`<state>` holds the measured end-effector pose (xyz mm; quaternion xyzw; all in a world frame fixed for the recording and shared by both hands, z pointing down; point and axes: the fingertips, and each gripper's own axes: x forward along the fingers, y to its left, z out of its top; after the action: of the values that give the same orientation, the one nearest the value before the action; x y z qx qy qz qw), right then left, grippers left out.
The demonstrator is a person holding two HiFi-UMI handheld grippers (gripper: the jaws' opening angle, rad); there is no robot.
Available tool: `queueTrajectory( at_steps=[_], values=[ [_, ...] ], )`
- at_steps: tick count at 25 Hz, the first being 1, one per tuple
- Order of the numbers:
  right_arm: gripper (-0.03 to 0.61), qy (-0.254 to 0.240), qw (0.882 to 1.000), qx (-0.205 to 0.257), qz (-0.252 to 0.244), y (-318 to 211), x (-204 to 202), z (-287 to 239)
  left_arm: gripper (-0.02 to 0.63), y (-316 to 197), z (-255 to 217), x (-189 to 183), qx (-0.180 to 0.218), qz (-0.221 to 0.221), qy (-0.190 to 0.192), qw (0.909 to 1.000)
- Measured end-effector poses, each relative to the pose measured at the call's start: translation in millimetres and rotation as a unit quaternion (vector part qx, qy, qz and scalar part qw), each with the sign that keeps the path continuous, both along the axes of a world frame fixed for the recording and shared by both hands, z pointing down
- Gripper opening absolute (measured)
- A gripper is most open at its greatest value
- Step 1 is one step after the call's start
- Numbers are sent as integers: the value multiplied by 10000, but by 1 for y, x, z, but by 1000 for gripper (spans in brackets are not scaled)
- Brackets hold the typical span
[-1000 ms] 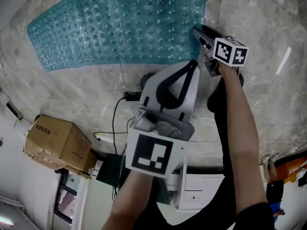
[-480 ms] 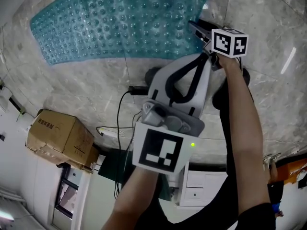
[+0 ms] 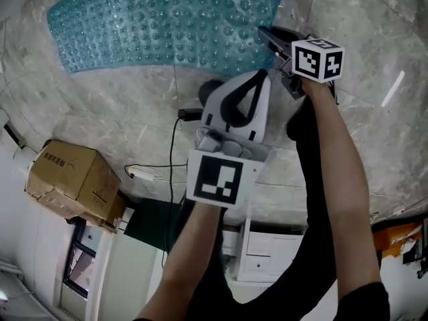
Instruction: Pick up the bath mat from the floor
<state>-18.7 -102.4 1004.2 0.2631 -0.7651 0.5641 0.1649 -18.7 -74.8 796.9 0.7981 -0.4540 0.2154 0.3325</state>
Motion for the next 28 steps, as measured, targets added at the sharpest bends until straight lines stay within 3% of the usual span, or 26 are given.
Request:
queueTrajectory(
  at_steps=[4,10,18,25,28],
  values=[
    [38,-129,9997,86,-195,-2,2,-55,5,6,-32,-10,5,-277,-62,9996],
    [34,-235,9996,104,-150,-3,24,-142,5,-12,-111,-6,381,-440,-42,9983],
    [32,-614,9979,125,-174,1,22,-272,5,-34,-215,4,578,-308,92,9978],
    [32,-893,9949,278,-372,4,3,-388,5,-30,-298,-18,601,94,-66,9981],
    [31,-1009,9939,279,-356,12,-10,-436,5,-22,-338,-41,643,3,-169,9978]
  ],
)
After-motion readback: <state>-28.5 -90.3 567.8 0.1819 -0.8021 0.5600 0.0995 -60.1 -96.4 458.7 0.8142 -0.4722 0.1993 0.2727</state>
